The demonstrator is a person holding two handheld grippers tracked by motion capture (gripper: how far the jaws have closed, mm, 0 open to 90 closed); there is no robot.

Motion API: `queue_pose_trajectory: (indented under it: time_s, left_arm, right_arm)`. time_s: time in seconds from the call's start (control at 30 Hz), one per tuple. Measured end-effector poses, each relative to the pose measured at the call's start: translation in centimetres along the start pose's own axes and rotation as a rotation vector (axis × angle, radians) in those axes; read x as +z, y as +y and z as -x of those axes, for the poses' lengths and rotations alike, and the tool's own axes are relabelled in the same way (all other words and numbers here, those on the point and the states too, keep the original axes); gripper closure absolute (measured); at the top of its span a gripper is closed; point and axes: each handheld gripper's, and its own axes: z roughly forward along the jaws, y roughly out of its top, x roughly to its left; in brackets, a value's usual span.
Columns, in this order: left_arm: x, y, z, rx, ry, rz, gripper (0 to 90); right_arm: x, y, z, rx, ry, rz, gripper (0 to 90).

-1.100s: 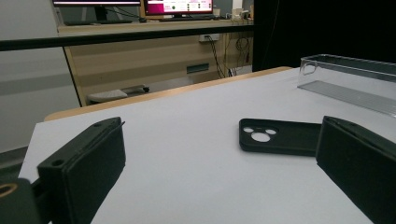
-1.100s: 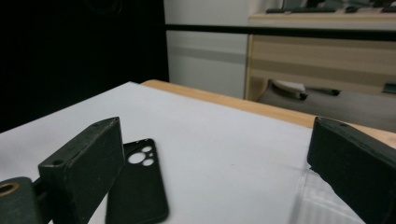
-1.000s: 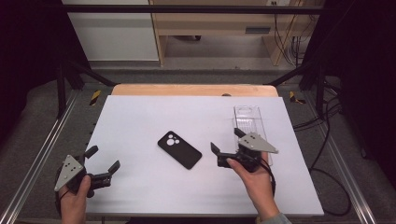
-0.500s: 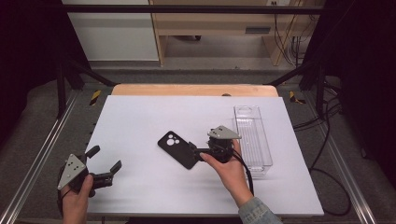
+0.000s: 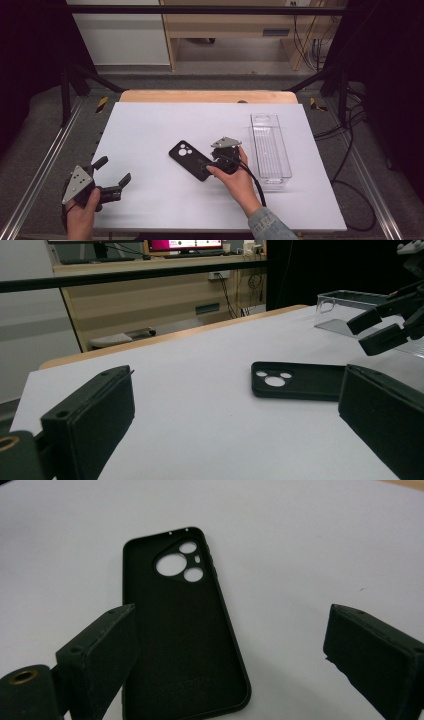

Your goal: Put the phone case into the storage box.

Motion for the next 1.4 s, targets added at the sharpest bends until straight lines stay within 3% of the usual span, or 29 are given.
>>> queue_pose_trajectory:
  time_s: [0.2,1.07,1.4]
  left_arm:
    - [0.2,0.0,0.0,-0.005,-0.003,-0.002,1.7]
    - [0.3,0.0,0.0,-0.003,-0.009,-0.007,1.8]
    - [0.3,0.0,0.0,-0.004,-0.011,-0.008,1.8]
  right_arm:
    - [0.9,-0.4,0.1,-0.006,0.005,-0.058,8.9]
    - [1.8,-0.7,-0.5,-0.044,-0.004,-0.099,7.9]
    - [1.8,-0.7,-0.5,-0.063,0.011,-0.099,20.2]
